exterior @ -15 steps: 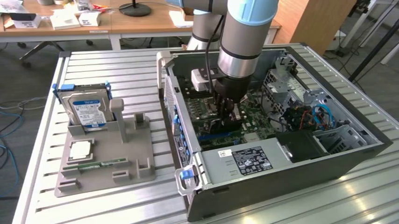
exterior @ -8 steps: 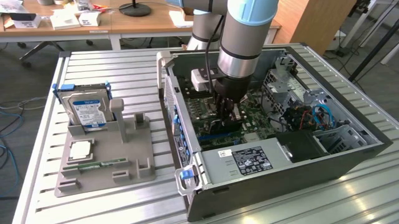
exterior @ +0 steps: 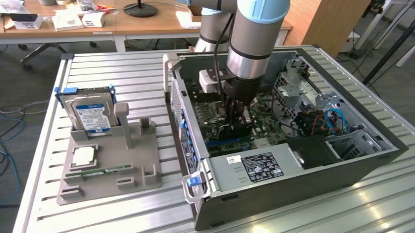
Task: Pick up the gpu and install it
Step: 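Insert the gpu into the slot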
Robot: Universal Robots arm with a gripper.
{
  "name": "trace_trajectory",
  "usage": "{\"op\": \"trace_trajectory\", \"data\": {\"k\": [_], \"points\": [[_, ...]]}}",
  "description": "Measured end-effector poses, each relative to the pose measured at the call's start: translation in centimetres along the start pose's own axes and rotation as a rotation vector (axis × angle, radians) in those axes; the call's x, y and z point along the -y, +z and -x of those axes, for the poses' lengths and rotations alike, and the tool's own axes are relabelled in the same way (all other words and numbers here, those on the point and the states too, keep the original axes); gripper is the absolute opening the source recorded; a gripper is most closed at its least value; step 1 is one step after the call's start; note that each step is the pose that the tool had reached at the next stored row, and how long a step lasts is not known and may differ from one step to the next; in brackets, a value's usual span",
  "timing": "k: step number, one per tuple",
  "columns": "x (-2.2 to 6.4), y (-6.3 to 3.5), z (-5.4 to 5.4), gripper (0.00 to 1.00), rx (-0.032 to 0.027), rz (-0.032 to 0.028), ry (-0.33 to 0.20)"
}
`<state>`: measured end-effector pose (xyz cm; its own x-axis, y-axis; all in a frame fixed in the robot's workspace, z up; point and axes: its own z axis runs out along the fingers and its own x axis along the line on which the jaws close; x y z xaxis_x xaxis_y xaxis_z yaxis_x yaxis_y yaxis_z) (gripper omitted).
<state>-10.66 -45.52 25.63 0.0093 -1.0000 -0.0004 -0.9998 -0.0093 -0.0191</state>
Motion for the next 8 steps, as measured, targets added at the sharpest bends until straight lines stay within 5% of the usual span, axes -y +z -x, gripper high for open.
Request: {"op": "trace_trajectory", "data": {"k": [8], "points": [[0.05,-2.49,0.0,0.33,0.0001,-0.0001,0.0]]}}
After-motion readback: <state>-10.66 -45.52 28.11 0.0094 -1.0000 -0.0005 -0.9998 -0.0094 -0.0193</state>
